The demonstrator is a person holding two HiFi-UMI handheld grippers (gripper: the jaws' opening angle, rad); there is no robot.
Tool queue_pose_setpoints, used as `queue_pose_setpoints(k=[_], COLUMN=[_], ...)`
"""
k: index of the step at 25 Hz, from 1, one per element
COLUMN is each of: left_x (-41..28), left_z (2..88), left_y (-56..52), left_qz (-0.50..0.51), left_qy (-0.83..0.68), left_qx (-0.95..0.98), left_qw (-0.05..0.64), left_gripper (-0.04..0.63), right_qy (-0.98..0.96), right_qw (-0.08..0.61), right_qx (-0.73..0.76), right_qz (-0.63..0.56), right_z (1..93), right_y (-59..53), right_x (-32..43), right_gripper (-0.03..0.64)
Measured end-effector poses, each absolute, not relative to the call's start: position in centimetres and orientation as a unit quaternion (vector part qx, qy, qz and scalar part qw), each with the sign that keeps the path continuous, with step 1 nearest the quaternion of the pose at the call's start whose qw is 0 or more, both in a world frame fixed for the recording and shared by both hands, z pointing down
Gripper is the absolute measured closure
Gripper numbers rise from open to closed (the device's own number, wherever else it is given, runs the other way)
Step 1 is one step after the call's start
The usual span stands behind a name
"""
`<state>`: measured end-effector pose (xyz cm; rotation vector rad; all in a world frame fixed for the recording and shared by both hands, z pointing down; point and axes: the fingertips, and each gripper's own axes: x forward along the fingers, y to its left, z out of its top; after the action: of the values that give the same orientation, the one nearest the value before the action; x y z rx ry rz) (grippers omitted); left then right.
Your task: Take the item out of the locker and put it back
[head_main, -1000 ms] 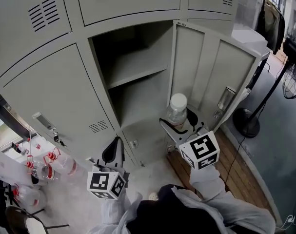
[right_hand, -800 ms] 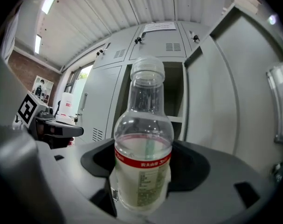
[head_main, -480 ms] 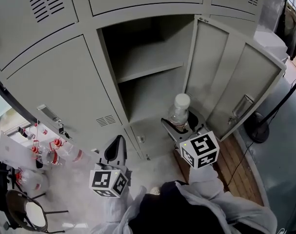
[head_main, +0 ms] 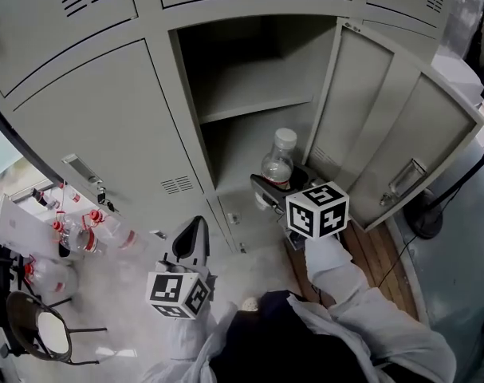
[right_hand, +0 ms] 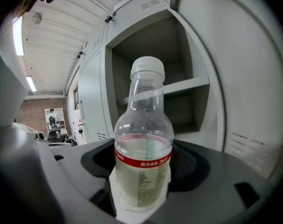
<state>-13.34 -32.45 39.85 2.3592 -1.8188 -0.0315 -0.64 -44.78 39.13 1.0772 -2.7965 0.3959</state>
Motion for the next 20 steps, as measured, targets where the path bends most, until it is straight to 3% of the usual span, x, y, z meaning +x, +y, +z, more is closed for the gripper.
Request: queue_pose_setpoints(k=[5,20], left_x=[-14.0,-16.3], left_z=[40.1,39.1], left_y=[-31.9,-32.1], left_qz=[-0.010,-0.039], left_qy=[-0.617,-0.644], left_qx=[0.782,0.760], left_qw=[0.086,0.077], left_gripper=[0.586,0.586], right_qy=[-0.918,-0.885], right_qw=[0.066,0.156], right_qx=[0.333,0.343], right_qz=[0.204,0.273], right_z=[40.7,43.0], right_y=[-47.1,-51.4], right_x=[-1.5,-3.3], right_gripper=[0.301,0.301])
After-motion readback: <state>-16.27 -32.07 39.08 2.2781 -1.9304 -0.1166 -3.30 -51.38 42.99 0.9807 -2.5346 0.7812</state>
